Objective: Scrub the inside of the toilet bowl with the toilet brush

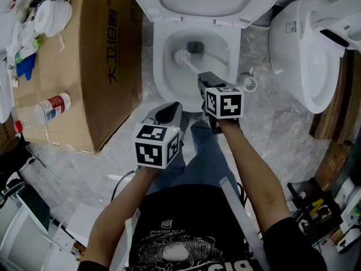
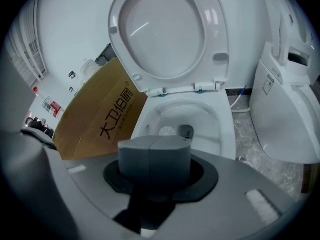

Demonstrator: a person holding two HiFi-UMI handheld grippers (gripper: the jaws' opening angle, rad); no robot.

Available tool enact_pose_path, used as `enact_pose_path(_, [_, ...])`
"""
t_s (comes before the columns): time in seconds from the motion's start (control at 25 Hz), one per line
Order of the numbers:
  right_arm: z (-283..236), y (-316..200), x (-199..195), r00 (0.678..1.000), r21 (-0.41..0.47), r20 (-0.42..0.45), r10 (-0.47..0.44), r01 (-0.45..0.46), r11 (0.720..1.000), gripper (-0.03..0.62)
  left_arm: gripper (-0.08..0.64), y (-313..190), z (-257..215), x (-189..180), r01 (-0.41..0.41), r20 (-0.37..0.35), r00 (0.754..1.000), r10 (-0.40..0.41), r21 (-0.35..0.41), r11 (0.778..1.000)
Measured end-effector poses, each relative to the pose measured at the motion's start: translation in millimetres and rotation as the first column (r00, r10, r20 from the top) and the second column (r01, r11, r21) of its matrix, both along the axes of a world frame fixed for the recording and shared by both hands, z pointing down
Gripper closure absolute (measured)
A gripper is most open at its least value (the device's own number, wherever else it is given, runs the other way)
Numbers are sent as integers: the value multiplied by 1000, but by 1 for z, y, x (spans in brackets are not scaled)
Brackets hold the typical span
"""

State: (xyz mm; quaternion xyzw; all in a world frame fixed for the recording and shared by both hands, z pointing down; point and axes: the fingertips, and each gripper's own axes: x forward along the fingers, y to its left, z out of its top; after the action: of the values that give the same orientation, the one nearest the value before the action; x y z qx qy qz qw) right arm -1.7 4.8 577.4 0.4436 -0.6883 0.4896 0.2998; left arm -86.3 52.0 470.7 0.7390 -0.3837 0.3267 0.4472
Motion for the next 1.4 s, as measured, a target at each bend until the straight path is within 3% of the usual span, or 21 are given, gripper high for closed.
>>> enact_pose_path(0.6, [0,-38,38,993,45,-59,106,-103,994,442,566,-10,5,-5,-24,-1,1000,24,-8,1000])
enact_pose_path(1.04, [-2,-7,72,985,32,-85,148,-146,989,442,566,0,4,14,-59,-2,998,59,2,998])
enact_pose_path(1.4, [2,46,78,989,-12,-88,123,-125,992,442,566,17,7,23,-47,-4,999,47,-9,999])
